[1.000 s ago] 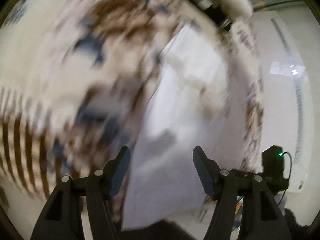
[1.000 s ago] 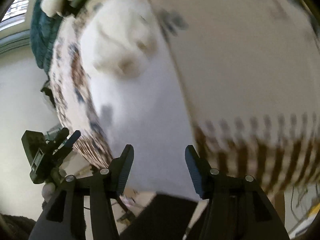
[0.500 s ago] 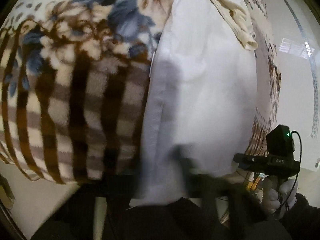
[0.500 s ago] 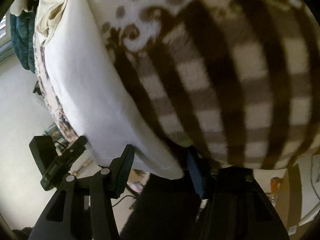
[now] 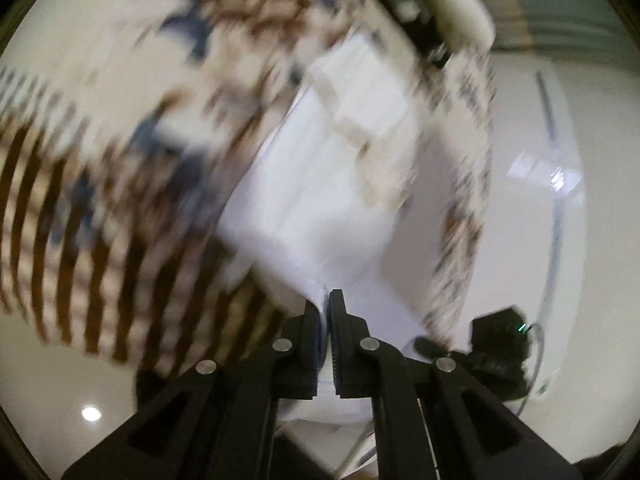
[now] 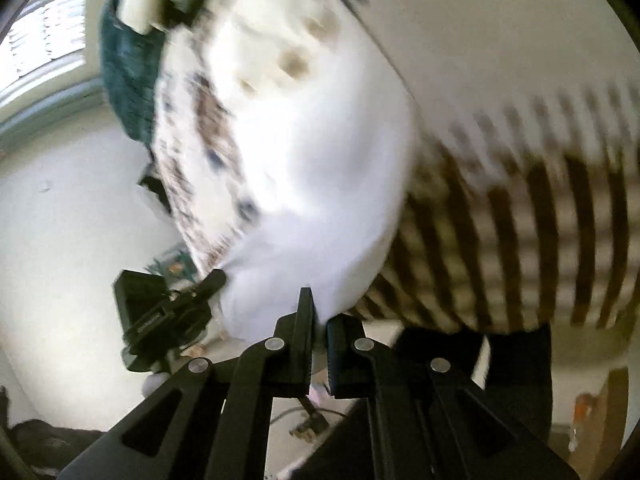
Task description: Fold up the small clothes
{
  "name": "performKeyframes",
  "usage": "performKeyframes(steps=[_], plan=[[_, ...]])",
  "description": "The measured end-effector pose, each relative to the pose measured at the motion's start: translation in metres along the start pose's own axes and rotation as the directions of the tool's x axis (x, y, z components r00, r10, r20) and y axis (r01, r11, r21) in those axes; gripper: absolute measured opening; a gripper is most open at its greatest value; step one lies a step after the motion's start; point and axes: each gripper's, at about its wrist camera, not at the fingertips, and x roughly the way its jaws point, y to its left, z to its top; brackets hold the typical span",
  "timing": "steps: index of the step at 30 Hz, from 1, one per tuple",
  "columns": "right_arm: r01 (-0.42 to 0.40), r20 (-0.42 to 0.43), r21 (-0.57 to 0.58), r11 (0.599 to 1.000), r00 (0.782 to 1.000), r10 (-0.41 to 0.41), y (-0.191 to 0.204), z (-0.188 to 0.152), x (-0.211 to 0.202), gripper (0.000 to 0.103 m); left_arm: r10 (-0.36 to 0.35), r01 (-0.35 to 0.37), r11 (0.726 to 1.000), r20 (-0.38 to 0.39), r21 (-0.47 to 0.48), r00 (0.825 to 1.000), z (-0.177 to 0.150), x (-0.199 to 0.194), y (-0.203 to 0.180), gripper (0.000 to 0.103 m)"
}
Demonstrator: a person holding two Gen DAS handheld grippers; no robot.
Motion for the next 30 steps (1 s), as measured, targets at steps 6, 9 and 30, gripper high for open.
performKeyframes(steps=[6,9,30], plan=[[-0.006,0.132,-0.073,0.997,0.991,0.016,0.054,0.102,-0.022,0.005,-0.056,0.054,0.998,0.124,0.021,0.991,0.104,0.010,-0.042,0.003],[0.005,0.205,-0.072,0.997,0.979,0.010,0.065,0.167,-0.022,0.006,-0.063,0.055,0.997,0.148,0.055,0.987,0.158,0.031,-0.057,0.003],[0.287,0.312,-0.062,0.956,0.915,-0.255,0.051,0.270,0.013,0.003,0.182,-0.203,0.934,0.096,0.294,0.979,0.233,0.128,-0.068,0.008]])
